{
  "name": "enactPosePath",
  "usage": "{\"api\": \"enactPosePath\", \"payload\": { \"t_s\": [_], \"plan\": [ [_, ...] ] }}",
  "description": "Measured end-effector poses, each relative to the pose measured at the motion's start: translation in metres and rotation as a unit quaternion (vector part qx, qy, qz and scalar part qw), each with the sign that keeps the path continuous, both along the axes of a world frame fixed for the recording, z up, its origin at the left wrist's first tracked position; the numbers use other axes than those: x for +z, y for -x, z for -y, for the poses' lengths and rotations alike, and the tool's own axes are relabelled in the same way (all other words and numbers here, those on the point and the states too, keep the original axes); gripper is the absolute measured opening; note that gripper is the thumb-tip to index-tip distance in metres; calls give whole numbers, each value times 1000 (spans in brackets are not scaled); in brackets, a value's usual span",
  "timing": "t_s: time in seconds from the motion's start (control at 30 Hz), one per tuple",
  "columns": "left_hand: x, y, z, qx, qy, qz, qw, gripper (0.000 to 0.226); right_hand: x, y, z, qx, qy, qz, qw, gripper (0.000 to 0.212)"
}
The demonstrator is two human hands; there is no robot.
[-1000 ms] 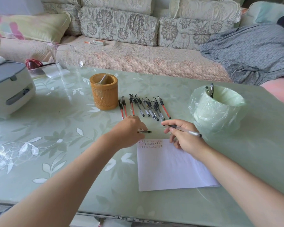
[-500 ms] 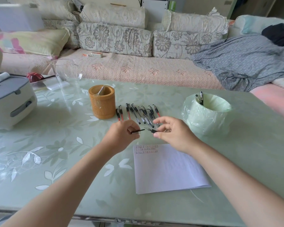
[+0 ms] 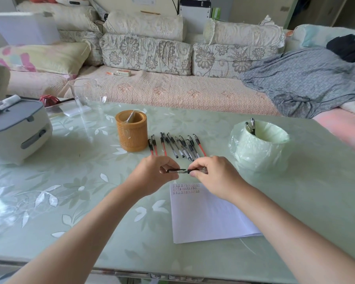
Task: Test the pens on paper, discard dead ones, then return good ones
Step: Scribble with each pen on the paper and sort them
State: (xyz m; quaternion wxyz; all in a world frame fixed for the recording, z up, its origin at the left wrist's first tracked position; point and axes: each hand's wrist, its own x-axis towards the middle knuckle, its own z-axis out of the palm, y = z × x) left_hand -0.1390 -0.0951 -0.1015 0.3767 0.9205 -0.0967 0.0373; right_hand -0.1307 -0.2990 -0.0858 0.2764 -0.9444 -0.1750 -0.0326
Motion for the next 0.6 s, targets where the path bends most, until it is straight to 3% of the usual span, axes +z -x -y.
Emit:
{"api": "enactPosePath", "payload": {
  "t_s": [0.17,0.23,0.3,0.4,0.5,0.6],
  "plan": [
    [4,3,4,-18,16,-33,999,14,-6,1,-4,28,1,-5,1000,27],
    [5,5,6,-22,34,-53,998,10,-4,4,-5,60,54,24,996,32],
    [5,8,9,-33,42,-85,995,8,-3,9,-6,96,141,110,979,29],
    [3,15,16,-66,38,-141,987,16,-2,12,-11,100,224,165,955,53],
    [5,24,17,-102,66,-194,974,21,-7,11,-15,114,240,172,949,67],
    [10,29,15,-116,100,-214,965,23,-7,14,-20,109,238,162,951,64]
  ]
}}
